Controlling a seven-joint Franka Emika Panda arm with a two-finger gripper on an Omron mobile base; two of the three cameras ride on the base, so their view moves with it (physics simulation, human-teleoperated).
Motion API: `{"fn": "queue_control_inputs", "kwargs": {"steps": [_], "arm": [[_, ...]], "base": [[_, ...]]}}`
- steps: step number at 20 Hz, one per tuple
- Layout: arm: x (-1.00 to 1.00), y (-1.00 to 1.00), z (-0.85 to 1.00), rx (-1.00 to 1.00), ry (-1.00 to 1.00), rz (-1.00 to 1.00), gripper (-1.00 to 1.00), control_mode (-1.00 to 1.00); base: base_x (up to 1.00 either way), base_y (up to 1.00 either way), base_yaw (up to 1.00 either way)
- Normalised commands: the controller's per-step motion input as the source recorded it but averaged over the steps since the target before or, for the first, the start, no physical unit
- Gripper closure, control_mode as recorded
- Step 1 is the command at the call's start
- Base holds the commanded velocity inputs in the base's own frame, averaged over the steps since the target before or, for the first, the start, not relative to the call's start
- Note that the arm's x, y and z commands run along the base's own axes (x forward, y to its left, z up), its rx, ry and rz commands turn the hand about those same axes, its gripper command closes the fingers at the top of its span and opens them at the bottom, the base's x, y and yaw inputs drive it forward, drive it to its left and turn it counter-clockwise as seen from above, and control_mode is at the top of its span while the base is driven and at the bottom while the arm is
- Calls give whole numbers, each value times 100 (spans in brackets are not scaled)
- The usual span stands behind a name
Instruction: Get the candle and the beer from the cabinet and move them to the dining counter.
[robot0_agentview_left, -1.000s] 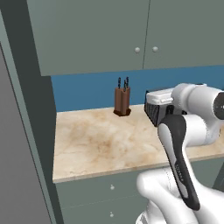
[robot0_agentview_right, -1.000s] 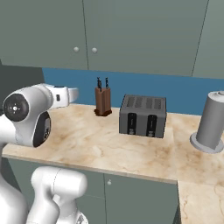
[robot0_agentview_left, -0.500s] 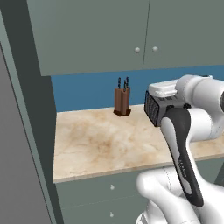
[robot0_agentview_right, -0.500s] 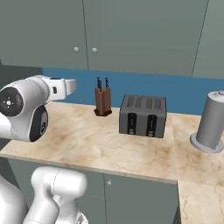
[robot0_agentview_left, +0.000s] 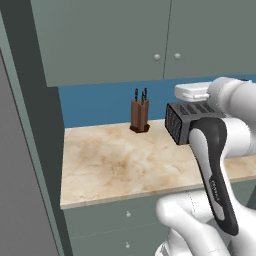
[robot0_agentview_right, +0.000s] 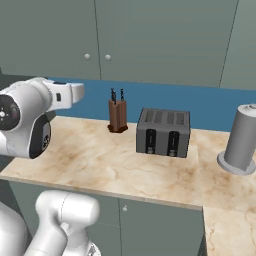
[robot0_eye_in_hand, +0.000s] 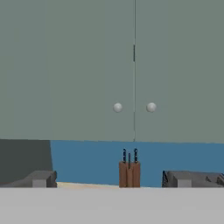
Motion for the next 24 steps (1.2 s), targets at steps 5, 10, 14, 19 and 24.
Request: {"fn": "queue_control_inputs", "kwargs": {"steps": [5, 10, 14, 19, 24], "arm": [[-6, 0, 20, 8, -4, 0, -100, -100], [0, 0, 2, 1, -13, 0, -100, -100], [-7, 0, 6, 2, -15, 0, -100, -100], [0, 0, 14, 2, -3, 0, -100, -100], [0, -3, 18, 1, 5, -1, -100, -100]], "base": [[0, 0, 0], [0, 0, 0], [0, 0, 0], [0, 0, 0], [0, 0, 0]]}}
